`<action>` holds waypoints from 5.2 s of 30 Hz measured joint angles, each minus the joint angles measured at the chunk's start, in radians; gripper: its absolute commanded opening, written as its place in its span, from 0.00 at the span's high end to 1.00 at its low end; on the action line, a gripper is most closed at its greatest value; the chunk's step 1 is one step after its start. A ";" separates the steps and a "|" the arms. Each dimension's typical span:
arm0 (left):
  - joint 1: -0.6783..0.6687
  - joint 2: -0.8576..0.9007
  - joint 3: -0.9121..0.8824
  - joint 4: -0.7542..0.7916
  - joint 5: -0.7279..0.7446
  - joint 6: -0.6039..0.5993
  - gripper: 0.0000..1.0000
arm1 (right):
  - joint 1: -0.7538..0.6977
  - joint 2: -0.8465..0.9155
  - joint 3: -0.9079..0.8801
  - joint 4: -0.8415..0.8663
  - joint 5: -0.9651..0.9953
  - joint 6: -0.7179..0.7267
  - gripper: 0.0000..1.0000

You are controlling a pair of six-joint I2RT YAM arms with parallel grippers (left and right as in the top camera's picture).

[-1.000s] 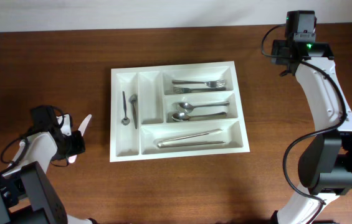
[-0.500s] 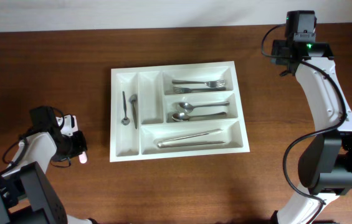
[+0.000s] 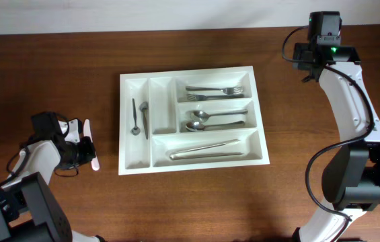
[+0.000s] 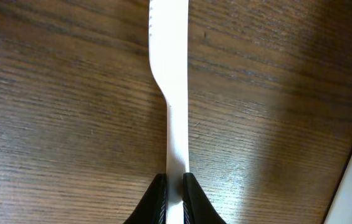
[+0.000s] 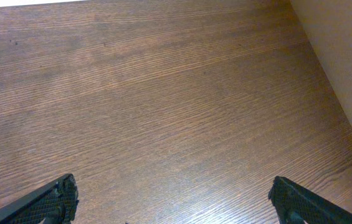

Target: Pack container

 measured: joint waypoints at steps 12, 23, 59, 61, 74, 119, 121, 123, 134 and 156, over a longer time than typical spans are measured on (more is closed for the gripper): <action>-0.002 0.019 0.031 -0.007 0.002 -0.003 0.98 | 0.000 0.000 0.000 0.000 0.000 0.000 0.01; -0.002 0.021 0.032 0.001 0.002 -0.003 0.98 | 0.000 0.000 0.000 0.000 0.000 0.000 0.01; -0.002 0.025 0.037 0.058 0.028 -0.045 0.98 | 0.000 0.000 0.000 0.000 0.000 -0.001 0.01; -0.002 0.025 0.037 0.058 0.028 -0.045 0.98 | 0.000 0.000 0.000 0.000 0.000 0.000 0.01; -0.002 0.080 0.069 0.090 0.055 -0.048 0.98 | 0.000 0.000 0.000 0.000 0.000 0.000 0.01; -0.012 0.181 0.140 0.118 0.050 -0.182 0.67 | 0.000 0.000 0.000 0.000 0.000 0.000 0.01; -0.015 0.181 0.153 0.119 0.039 -0.187 0.65 | 0.000 0.000 0.000 0.000 0.000 0.000 0.01; -0.013 0.186 0.172 0.111 0.027 -0.190 0.65 | 0.000 0.000 0.000 0.000 0.000 0.000 0.01; -0.012 0.212 0.233 0.073 -0.032 -0.188 0.56 | 0.000 0.000 0.000 0.000 0.000 0.000 0.01; -0.106 0.221 0.250 0.076 -0.025 -0.065 0.52 | 0.000 0.000 0.000 0.000 0.000 0.000 0.01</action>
